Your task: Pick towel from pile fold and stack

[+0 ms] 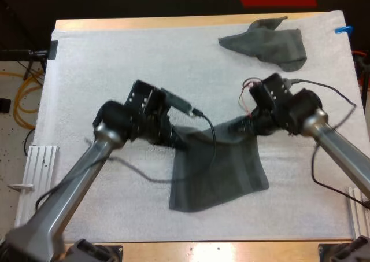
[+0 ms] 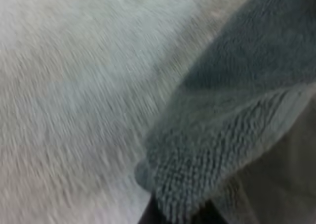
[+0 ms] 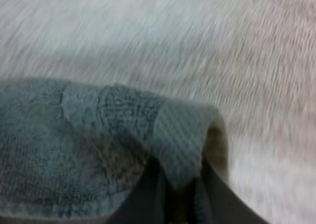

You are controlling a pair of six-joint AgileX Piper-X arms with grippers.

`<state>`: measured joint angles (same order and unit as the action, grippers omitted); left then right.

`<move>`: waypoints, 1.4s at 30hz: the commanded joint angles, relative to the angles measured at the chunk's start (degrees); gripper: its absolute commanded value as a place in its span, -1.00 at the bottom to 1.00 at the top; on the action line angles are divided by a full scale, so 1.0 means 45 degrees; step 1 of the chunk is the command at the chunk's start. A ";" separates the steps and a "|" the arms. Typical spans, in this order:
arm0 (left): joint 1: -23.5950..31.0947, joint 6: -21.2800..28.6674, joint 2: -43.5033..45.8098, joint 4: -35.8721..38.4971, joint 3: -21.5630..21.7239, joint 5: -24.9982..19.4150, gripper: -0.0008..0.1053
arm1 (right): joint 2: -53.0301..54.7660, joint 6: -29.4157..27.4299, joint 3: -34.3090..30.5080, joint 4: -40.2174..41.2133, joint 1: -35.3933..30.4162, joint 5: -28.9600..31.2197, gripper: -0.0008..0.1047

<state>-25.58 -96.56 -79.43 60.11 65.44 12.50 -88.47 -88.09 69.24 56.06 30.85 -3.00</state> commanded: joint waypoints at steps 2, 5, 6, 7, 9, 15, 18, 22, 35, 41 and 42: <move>0.0407 0.0432 -0.0813 -0.0771 0.0010 0.0176 -0.98 | -0.0563 -0.0073 0.0013 -0.0853 -0.0436 -0.0277 -0.99; 0.0900 0.0685 -0.1800 -0.1522 0.0010 0.0633 -0.98 | -0.1265 0.0138 0.0013 -0.1668 -0.0770 -0.0428 -0.99; 0.1040 0.0684 -0.2128 -0.1723 0.0010 0.0805 -0.98 | -0.1510 0.0238 0.0013 -0.1982 -0.0874 -0.0540 -0.99; 0.1180 0.0684 -0.2459 -0.1904 0.0010 0.0828 -0.98 | -0.1723 0.0361 0.0013 -0.2297 -0.0897 -0.0516 -0.99; 0.1388 0.0684 -0.2968 -0.2088 0.0010 0.0826 -0.98 | -0.1970 0.0616 0.0013 -0.2664 -0.0895 -0.0207 -0.99; 0.1997 0.0683 -0.4027 -0.2768 0.0010 0.0806 -0.98 | -0.2625 0.1224 0.0013 -0.3907 -0.0895 0.0035 -0.99; 0.2257 0.0662 -0.4250 -0.3085 0.0010 0.0806 -0.98 | -0.2792 0.1496 0.0013 -0.4373 -0.0895 0.0667 -0.99; 0.2450 0.0688 -0.4306 -0.3376 0.0010 0.0806 -0.98 | -0.2912 0.1492 0.0013 -0.5046 -0.0906 0.0823 -0.99; 0.2512 0.1335 -0.4306 -0.4221 0.0077 0.0806 -0.35 | -0.2909 0.1631 0.0013 -0.6795 -0.1186 0.0885 0.11; 0.2512 0.1335 -0.4099 -0.4130 0.0855 0.0275 -0.11 | -0.2670 0.1338 0.0451 -0.7593 -0.1532 0.1005 0.18; 0.2512 0.1335 -0.3959 -0.3984 0.1100 -0.0059 -0.11 | -0.2532 0.0929 0.0587 -0.7591 -0.1529 0.1001 0.18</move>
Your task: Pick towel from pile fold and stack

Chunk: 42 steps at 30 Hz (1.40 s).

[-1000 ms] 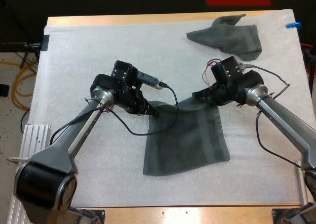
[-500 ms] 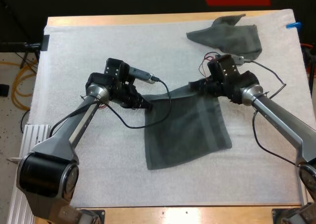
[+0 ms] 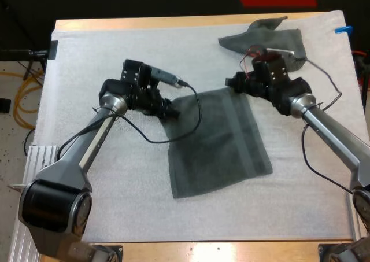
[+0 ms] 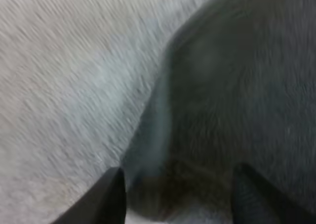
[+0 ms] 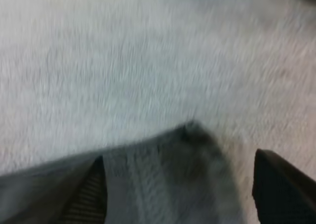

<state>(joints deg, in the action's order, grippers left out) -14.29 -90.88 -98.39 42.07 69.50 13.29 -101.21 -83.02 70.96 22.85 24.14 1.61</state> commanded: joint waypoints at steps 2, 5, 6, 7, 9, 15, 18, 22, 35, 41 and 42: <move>0.0005 0.0074 0.0526 0.0146 0.0493 -0.0646 -0.11 | 0.0542 -0.1005 0.0351 -0.0166 -0.0037 -0.0023 0.18; 0.0005 0.0074 0.1252 0.0357 0.0846 -0.0940 -0.11 | 0.1155 -0.1867 0.0421 -0.0156 -0.0037 -0.0023 0.18; 0.0005 0.0074 0.1612 0.0382 0.0899 -0.1022 -0.11 | 0.1406 -0.1986 0.0421 -0.0022 -0.0037 -0.0023 0.18; 0.0005 0.0074 0.1921 0.0414 0.0925 -0.1029 -0.11 | 0.1703 -0.2080 0.0421 0.0162 -0.0037 -0.0023 0.18; 0.0005 0.0074 0.2551 0.0438 0.0920 -0.1028 -0.11 | 0.2150 -0.2328 0.0421 0.0591 -0.0037 0.0104 0.18; 0.0005 -0.0060 0.4687 0.1272 0.0920 -0.1053 -0.11 | 0.3788 -0.3036 0.0421 0.2524 -0.0037 0.0280 0.18; 0.0005 -0.0123 0.5759 0.1906 0.0920 -0.1053 -0.11 | 0.4639 -0.3035 0.0421 0.3684 -0.0037 0.0280 0.18; 0.0005 -0.0123 0.7172 0.2984 0.0920 -0.1053 -0.11 | 0.5824 -0.3035 0.0421 0.5049 -0.0037 0.0280 0.18; 0.0005 -0.1150 1.1061 0.6535 0.0920 -0.1007 -0.11 | 0.9082 -0.2460 -0.0142 0.8849 0.0039 0.0250 0.18; 0.0005 -0.1350 1.2472 0.7838 0.0522 -0.1007 -0.11 | 1.0720 -0.1773 -0.1637 0.9953 0.0039 0.0250 0.18; 0.0005 -0.1515 1.2768 0.7924 0.0330 -0.1007 -0.11 | 1.1036 -0.1711 -0.2009 0.9994 0.0039 0.0250 0.18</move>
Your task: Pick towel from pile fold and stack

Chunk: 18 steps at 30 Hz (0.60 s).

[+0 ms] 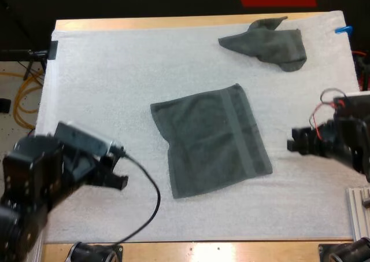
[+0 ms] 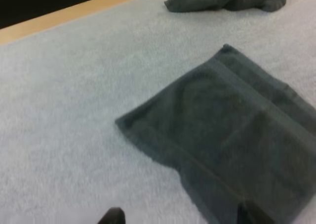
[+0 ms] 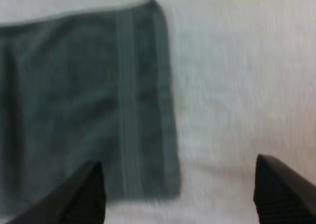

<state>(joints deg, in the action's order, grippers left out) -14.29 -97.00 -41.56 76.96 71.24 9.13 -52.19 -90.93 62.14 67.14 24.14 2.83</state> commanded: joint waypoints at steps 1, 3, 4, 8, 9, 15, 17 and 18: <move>0.0005 -0.0351 0.0360 0.0299 -0.0288 -0.0084 -0.11 | 0.0429 0.0195 -0.0494 0.0210 0.0040 -0.0023 0.18; 0.0005 -0.0488 0.0703 0.0510 -0.0666 0.0038 -0.11 | 0.0772 0.0496 -0.1159 0.0225 0.0040 -0.0023 0.18; 0.0005 -0.0491 0.0938 0.0612 -0.0966 0.0140 -0.11 | 0.0974 0.0624 -0.1649 0.0188 0.0040 -0.0023 0.18; 0.0005 -0.0984 0.1555 0.0652 -0.1935 0.0338 -0.11 | 0.1173 0.0793 -0.3049 0.0090 0.0040 -0.0023 0.18; 0.0005 -0.1027 0.1690 0.0617 -0.2281 0.0499 -0.11 | 0.1170 0.0818 -0.3420 -0.0057 0.0040 -0.0023 0.18; 0.0005 -0.1058 0.1836 0.0328 -0.3860 0.0782 -0.11 | 0.0999 0.2320 -0.5878 -0.2910 0.0008 -0.0032 0.18; 0.0005 -0.1058 0.1836 0.0144 -0.4207 0.0787 -0.11 | 0.0698 0.2976 -0.6465 -0.3675 0.0008 -0.0258 0.18; 0.0005 -0.1058 0.1836 0.0041 -0.4426 0.0851 -0.11 | 0.0446 0.3173 -0.6821 -0.4081 0.0008 -0.0519 0.18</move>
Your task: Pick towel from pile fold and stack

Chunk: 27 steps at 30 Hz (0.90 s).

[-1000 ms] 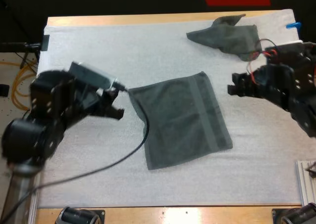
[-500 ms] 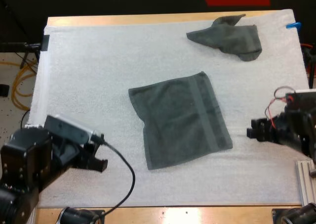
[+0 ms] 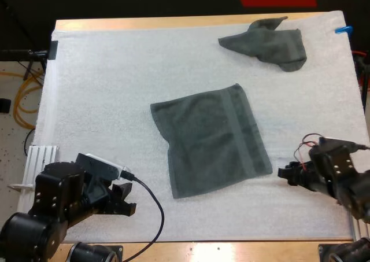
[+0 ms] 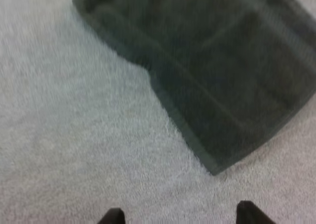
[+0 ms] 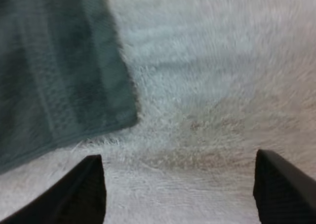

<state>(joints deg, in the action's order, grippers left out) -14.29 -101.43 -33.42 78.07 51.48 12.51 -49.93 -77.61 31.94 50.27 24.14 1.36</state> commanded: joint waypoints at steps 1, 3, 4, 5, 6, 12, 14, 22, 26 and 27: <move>0.0005 -0.0074 0.0026 -0.0316 -0.0207 0.0136 -0.11 | -0.0399 0.0389 -0.0377 -0.0767 0.0008 -0.0499 0.18; 0.0005 -0.0074 0.0026 -0.0533 -0.0419 0.0202 -0.11 | -0.1053 0.0444 -0.0632 -0.1434 0.0008 -0.0949 0.18; 0.0005 -0.0074 0.0026 -0.0672 -0.0534 0.0306 -0.11 | -0.1512 0.0446 -0.0743 -0.1867 0.0008 -0.1156 0.18; 0.0005 -0.0074 0.0026 -0.0722 -0.0588 0.0366 -0.11 | -0.1780 0.0477 -0.0770 -0.2038 0.0008 -0.1245 0.18; 0.0005 -0.0074 0.0026 -0.0856 -0.0676 0.0493 -0.11 | -0.2303 0.0537 -0.0766 -0.2401 0.0008 -0.1288 0.18; 0.0005 -0.0074 0.0026 -0.1128 -0.0738 0.0603 -0.11 | -0.4644 0.1200 -0.0768 -0.4460 0.0008 -0.2173 0.18; 0.0005 -0.0074 0.0026 -0.1128 -0.0738 0.0603 -0.11 | -0.5203 0.1477 -0.0768 -0.4929 0.0008 -0.2498 0.18; 0.0005 -0.0074 0.0026 -0.1128 -0.0738 0.0603 -0.11 | -0.6500 0.2125 -0.0768 -0.5780 0.0008 -0.3519 0.18; 0.0005 -0.0074 0.0026 -0.1128 -0.0738 0.0603 -0.11 | -0.6496 0.2158 -0.0768 -0.5684 0.0008 -0.4097 0.18; 0.0005 -0.0074 0.0026 -0.1128 -0.0738 0.0603 -0.11 | -0.6496 0.2158 -0.0768 -0.5654 0.0008 -0.4123 0.15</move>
<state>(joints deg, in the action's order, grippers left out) -14.29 -101.46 -33.42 73.21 48.19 14.79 -77.40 -68.37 29.42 23.79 24.14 -13.92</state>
